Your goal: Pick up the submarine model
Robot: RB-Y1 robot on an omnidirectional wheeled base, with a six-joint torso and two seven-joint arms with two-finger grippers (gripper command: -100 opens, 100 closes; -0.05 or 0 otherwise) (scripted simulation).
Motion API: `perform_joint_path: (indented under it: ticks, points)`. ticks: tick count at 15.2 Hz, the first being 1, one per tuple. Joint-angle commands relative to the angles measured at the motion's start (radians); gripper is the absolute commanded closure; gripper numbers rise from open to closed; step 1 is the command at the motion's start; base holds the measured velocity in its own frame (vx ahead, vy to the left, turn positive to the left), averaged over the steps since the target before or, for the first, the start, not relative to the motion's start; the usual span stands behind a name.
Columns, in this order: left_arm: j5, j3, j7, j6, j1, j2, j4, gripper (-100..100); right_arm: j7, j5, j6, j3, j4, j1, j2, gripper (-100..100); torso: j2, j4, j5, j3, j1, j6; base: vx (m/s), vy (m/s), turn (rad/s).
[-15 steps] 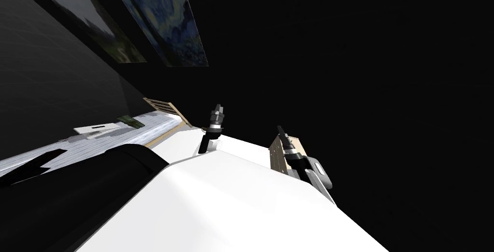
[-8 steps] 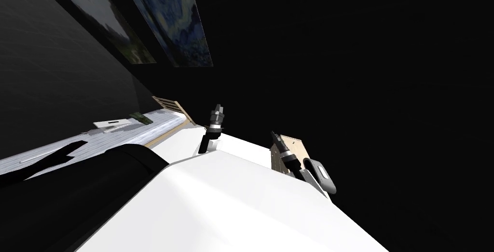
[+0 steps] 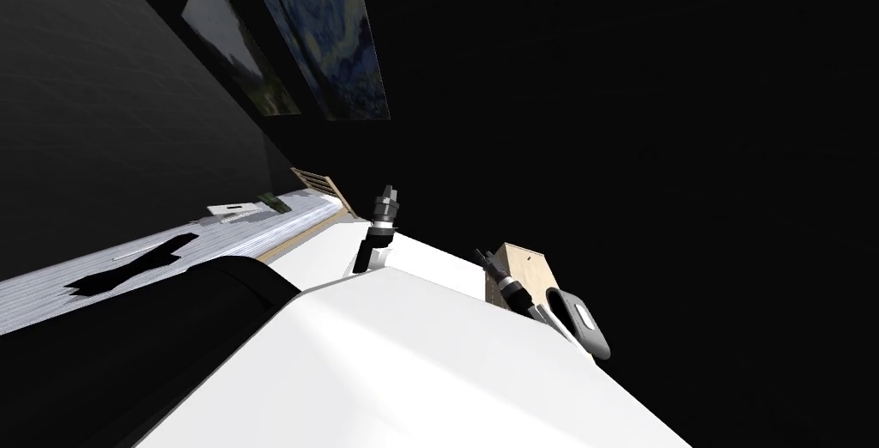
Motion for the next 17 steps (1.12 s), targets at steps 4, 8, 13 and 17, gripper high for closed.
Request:
perform_joint_path:
  ticks: [4, 8, 13, 17]
  points:
    - [0.000, 0.000, 0.000, 0.000, 0.000, 0.000, 0.000, 0, 0.045, 0.093, 0.023, 0.081, 0.126, -0.025, -0.082, -100, 0.001, 0.000, 0.000, 0.000, 0.000, 0.000, -0.025, -0.002, 0.132]
    - [0.000, 0.000, 0.000, 0.000, 0.000, 0.000, 0.000, 0, 0.080, 0.169, 0.047, 0.150, 0.223, -0.051, -0.147, -100, 0.000, 0.000, 0.000, 0.000, 0.000, 0.000, -0.021, -0.002, 0.112]
    - [0.000, 0.000, 0.000, 0.000, 0.000, 0.000, 0.000, 0, 0.113, 0.245, 0.070, 0.219, 0.322, -0.075, -0.220, -100, 0.001, 0.000, 0.000, 0.001, 0.000, 0.000, -0.030, -0.001, 0.126]
    - [0.000, 0.000, 0.000, 0.000, 0.000, 0.000, 0.000, 0, 0.146, 0.317, 0.092, 0.285, 0.410, -0.098, -0.281, -100, 0.000, 0.000, 0.000, 0.000, 0.000, 0.000, -0.020, 0.000, 0.099]
